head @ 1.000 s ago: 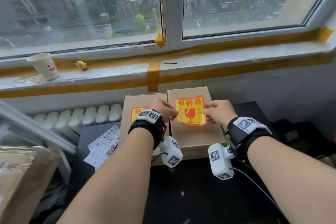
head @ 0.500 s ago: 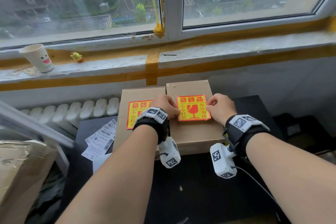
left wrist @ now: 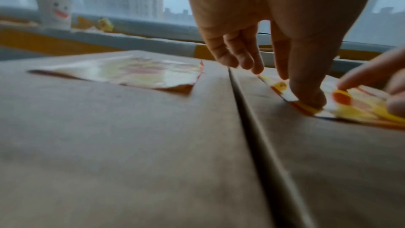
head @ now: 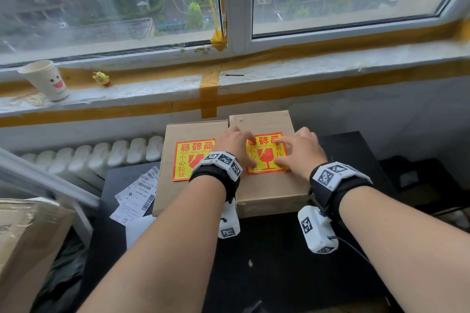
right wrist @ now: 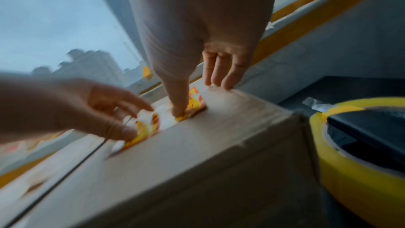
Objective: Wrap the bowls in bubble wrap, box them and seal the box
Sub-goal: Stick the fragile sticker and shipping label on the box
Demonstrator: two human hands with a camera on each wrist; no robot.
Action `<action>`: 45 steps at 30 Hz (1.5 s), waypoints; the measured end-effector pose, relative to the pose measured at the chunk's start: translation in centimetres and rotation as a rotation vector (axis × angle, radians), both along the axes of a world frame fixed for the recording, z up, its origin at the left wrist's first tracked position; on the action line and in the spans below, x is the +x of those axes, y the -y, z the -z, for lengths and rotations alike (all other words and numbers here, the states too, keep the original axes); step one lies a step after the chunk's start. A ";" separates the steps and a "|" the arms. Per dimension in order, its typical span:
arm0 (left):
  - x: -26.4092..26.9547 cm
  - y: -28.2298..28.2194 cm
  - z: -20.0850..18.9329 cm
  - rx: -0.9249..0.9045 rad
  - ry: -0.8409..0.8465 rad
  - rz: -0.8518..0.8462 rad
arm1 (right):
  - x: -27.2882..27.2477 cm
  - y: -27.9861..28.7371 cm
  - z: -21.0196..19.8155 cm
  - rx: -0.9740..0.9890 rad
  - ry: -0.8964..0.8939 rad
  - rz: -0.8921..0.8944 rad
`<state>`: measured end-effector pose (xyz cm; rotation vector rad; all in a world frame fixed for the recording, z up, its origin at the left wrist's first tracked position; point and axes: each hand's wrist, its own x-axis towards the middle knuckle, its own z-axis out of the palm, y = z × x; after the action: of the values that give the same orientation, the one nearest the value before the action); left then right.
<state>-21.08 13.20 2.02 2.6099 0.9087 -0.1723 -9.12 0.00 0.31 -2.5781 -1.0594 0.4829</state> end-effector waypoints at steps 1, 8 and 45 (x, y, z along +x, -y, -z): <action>0.0 0.0 0.1 0.028 0.003 0.053 | -0.3 -0.1 0.0 -0.028 0.039 -0.055; -0.4 -0.8 0.3 0.091 -0.080 0.207 | 0.6 0.6 1.4 -0.110 -0.128 0.003; -4.4 -5.0 -0.1 -0.042 0.128 -0.313 | 1.4 0.1 1.5 -0.153 -0.423 0.136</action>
<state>-25.48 18.21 2.11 2.3708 1.2341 0.0567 -7.68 -0.06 -1.18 -2.4881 -0.7202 1.0508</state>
